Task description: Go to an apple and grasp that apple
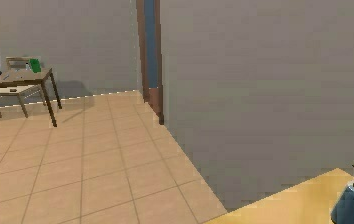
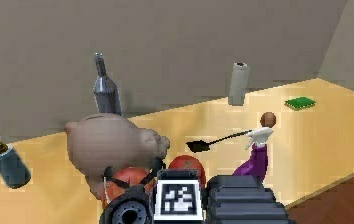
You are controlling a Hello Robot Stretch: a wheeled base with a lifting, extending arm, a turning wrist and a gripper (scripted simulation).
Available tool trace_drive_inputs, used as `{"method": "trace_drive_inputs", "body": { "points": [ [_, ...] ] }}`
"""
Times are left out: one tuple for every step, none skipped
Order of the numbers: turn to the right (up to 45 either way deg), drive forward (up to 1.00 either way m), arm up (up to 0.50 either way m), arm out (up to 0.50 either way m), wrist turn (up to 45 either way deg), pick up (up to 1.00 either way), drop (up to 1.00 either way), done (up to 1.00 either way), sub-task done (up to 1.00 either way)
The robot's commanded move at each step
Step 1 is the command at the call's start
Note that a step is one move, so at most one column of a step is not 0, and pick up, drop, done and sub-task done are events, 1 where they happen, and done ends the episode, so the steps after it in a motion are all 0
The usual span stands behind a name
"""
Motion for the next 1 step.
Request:
{"method": "trace_drive_inputs", "body": {
  "points": [
    [0.0, 0.0, 0.0, 0.0, 0.0, 0.0, 0.0, 1.0, 0.0]
  ]
}}
